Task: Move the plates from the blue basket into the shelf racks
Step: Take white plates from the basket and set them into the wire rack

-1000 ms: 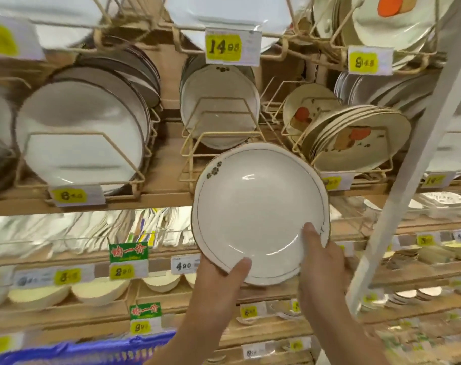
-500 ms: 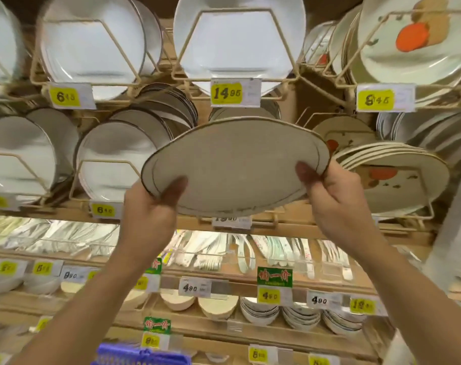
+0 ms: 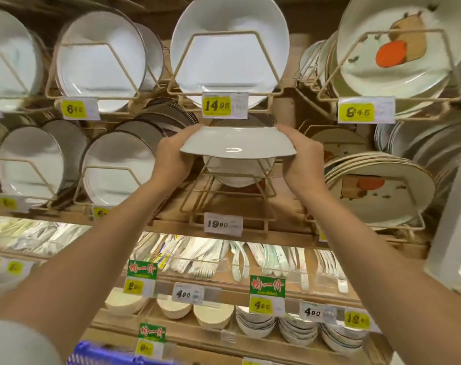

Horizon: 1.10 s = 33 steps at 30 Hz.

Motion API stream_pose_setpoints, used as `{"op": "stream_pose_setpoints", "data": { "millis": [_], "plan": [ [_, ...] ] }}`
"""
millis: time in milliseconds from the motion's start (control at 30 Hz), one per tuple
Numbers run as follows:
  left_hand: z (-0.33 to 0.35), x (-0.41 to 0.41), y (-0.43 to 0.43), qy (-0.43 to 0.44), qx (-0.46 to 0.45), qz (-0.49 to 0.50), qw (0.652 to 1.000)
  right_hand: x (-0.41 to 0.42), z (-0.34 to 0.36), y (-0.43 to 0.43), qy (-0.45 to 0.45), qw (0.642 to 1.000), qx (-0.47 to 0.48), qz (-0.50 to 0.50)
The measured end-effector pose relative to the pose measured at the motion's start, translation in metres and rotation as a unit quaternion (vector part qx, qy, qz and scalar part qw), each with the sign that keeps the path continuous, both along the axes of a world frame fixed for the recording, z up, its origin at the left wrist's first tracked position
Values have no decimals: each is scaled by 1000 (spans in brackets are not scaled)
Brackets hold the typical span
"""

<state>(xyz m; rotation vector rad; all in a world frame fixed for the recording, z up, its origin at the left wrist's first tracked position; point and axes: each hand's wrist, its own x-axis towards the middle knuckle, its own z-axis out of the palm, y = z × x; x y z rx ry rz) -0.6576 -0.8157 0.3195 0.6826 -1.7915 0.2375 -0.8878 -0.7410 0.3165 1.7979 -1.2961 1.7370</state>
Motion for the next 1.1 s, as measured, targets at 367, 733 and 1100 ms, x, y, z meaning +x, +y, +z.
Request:
{"op": "stream_pose_setpoints", "data": {
  "millis": [367, 733, 1100],
  "plan": [
    [5, -22, -70, 60, 165, -23, 984, -6, 11, -76, -49, 993, 79, -68],
    [10, -45, -129, 162, 307, -76, 935, -18, 29, -117, -86, 964, 198, -156],
    [14, -64, -147, 30, 214, 165, 962, -11, 36, -141, -149, 935, 233, -220]
  ]
}}
